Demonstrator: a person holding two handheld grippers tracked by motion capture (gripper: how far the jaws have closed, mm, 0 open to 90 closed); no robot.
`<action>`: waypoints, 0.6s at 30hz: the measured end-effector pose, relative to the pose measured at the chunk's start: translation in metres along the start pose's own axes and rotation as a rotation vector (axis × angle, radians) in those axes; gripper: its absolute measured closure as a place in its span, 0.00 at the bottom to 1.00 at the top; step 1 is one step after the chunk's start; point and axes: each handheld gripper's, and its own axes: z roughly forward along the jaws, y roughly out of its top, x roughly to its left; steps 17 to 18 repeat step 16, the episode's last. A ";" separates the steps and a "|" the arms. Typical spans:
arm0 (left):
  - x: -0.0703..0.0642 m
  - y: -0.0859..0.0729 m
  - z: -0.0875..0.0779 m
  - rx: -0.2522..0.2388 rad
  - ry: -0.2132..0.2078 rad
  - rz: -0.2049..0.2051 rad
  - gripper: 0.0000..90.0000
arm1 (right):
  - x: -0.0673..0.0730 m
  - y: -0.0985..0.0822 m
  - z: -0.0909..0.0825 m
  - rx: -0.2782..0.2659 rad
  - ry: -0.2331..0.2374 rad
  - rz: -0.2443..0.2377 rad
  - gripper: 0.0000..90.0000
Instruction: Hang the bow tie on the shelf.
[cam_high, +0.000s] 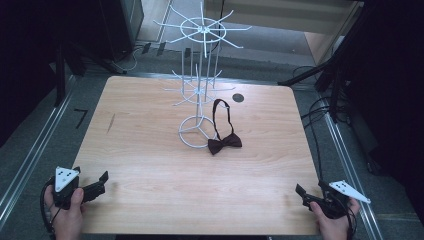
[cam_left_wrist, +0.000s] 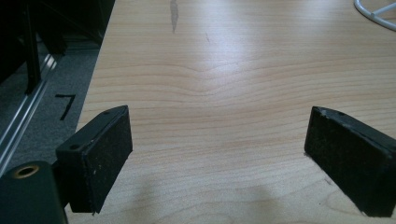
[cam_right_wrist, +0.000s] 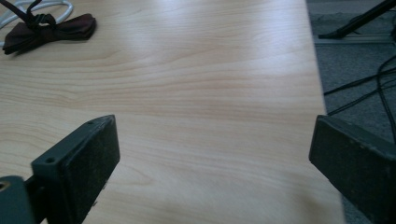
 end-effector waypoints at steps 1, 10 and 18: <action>0.000 0.000 0.000 0.007 0.001 0.007 0.09 | -0.002 -0.001 -0.002 -0.005 0.001 0.013 0.04; -0.001 0.000 0.000 0.006 0.009 0.012 0.09 | -0.005 -0.002 -0.002 -0.006 0.002 0.037 0.06; -0.002 0.000 0.000 0.006 0.005 0.014 0.09 | -0.003 -0.001 0.000 0.008 -0.011 0.031 0.06</action>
